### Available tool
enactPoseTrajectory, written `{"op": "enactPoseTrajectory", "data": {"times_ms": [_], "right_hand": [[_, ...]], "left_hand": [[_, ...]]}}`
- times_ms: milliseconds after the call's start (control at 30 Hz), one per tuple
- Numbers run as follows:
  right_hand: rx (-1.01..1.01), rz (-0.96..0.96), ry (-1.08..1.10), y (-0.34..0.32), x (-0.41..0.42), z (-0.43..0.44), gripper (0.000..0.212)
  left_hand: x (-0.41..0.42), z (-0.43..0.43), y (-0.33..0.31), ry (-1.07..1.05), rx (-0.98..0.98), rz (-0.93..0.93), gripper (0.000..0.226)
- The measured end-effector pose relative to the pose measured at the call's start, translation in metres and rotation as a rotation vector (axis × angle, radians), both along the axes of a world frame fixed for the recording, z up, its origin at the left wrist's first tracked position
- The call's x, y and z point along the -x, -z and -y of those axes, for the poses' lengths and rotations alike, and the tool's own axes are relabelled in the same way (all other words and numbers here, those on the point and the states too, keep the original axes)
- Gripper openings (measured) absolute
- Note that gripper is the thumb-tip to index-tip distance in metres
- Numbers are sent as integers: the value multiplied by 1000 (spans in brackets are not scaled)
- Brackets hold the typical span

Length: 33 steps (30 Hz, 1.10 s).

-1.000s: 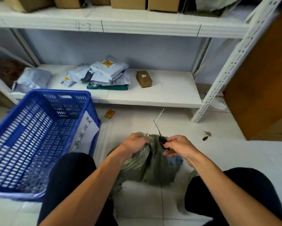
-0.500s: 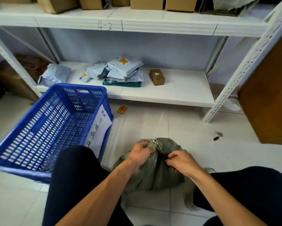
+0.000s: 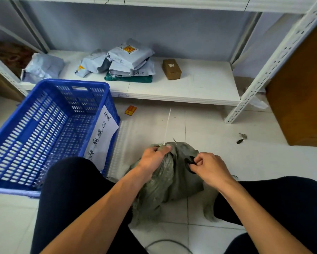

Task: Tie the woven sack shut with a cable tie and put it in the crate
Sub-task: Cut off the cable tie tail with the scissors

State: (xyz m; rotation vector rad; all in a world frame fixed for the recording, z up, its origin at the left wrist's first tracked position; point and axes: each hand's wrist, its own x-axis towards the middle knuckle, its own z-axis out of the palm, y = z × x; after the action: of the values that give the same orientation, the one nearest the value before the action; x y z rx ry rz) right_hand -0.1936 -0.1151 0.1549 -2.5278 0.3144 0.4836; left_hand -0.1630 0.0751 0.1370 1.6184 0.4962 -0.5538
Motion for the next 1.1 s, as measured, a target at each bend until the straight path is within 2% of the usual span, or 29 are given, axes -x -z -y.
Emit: {"op": "enactPoseTrajectory", "data": {"times_ms": [67, 133, 167, 267, 367, 467, 667, 833, 900, 1000, 1100], "right_hand": [[46, 41, -3, -3, -3, 6, 22], [7, 50, -21, -4, -3, 9, 22], [-16, 54, -39, -3, -3, 8, 22], [-34, 72, -103, 1, -1, 0, 26], [9, 98, -165, 2, -1, -9, 33], [50, 134, -184, 1, -1, -13, 35], [139, 341, -206, 1, 0, -19, 25], [-15, 462, -240, 0, -7, -10, 9], [-44, 378, -256, 0, -8, -3, 15], [58, 176, -328, 6, -7, 2, 37], [114, 117, -318, 10, -8, -3, 47]], "left_hand": [[-5, -2, 0, 7, -5, -17, 52], [-7, -1, -1, 51, 9, -17, 70], [-7, 0, 1, 80, 12, -12, 69], [-7, 6, 3, 148, -44, 29, 33], [-7, 8, 6, 139, -44, 30, 21], [-7, 7, 10, 106, -52, 38, 22], [-9, 9, 6, 29, -86, 35, 36], [-14, 7, 10, -64, -82, 23, 29], [-14, 7, 10, -63, -102, 33, 31], [-13, 10, 13, -30, -139, 74, 34], [-13, 12, 16, 55, -192, 134, 36]]}}
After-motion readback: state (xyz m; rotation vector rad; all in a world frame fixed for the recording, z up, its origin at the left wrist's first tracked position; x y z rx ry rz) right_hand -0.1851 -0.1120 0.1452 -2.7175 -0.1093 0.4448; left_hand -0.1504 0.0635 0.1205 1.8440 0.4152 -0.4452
